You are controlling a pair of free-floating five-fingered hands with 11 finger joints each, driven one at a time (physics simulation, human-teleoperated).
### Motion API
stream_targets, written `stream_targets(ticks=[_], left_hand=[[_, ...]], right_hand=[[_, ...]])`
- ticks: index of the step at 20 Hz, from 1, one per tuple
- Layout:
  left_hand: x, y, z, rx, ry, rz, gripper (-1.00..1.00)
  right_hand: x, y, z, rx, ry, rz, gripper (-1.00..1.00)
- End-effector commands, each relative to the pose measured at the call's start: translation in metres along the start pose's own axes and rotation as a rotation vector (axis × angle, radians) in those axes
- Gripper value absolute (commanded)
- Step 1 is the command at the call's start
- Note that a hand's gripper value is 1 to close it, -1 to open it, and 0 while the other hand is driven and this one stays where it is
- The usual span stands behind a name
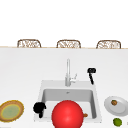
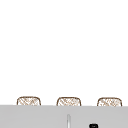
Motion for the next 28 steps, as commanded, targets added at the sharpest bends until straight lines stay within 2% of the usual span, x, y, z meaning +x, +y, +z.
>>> stream_targets(ticks=[1,7,14,23,28], left_hand=[[0.0,0.0,0.0,0.0,0.0,0.0,0.0],[0.0,0.0,0.0,0.0,0.0,0.0,0.0],[0.0,0.0,0.0,0.0,0.0,0.0,0.0],[0.0,0.0,0.0,0.0,0.0,0.0,0.0],[0.0,0.0,0.0,0.0,0.0,0.0,0.0]], right_hand=[[-0.022,0.014,0.018,0.025,-0.014,-0.018,-1.0],[-0.056,0.035,0.044,0.027,-0.032,-0.015,-1.0],[-0.099,0.064,0.048,0.093,-0.022,-0.004,-1.0],[-0.147,0.108,0.046,0.179,-0.041,0.012,-1.0],[-0.175,0.131,0.05,0.183,-0.055,-0.021,-1.0]])
